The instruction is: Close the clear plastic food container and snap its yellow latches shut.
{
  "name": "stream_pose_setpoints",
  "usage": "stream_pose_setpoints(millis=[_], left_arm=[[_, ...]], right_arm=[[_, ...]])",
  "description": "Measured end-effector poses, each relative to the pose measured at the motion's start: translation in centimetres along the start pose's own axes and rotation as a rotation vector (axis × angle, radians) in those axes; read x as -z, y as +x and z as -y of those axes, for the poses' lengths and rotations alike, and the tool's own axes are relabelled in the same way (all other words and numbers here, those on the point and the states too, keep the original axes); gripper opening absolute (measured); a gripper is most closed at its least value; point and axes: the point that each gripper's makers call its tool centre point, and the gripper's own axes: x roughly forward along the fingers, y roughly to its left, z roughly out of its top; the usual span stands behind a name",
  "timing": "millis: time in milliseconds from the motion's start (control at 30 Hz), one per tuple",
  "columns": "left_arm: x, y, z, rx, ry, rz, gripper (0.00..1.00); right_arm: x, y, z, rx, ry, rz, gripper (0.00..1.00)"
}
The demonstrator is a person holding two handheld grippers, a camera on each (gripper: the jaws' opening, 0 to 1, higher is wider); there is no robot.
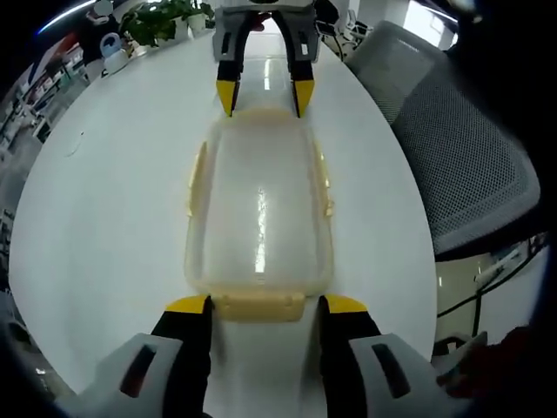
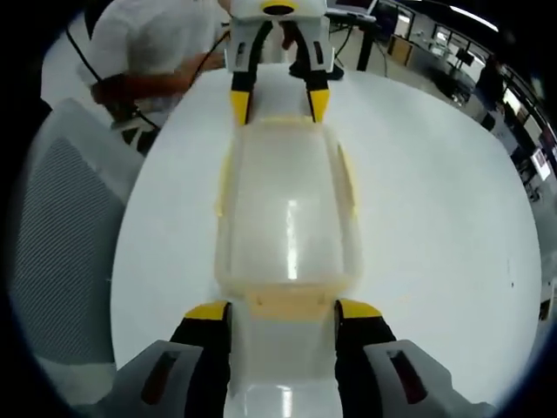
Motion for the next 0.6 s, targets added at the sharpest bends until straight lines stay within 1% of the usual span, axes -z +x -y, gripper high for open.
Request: stream_pose_setpoints(millis=[267,333,400,600], left_arm=[[-0.02,0.01,-0.01,0.000,0.000,-0.007,0.49],[-0.09,0.00,-0.02,0.001,0.003,-0.007,0.45],[-0.10,-0.04,-0.10,0.000,-0.001,-0.009,0.40],[-0.07,0.05,-0.15,-0.002,-0.006,-0.017,0.40]], right_arm=[[-0.09,0.12,0.29,0.004,0.011,-0.002,0.43],[-0.12,0.10,0.42,0.007,0.016,-0.002,0.40],[-0.13,0.10,0.46,0.005,0.013,0.001,0.40],[-0.13,0.09,0.46,0.002,0.009,0.001,0.40]])
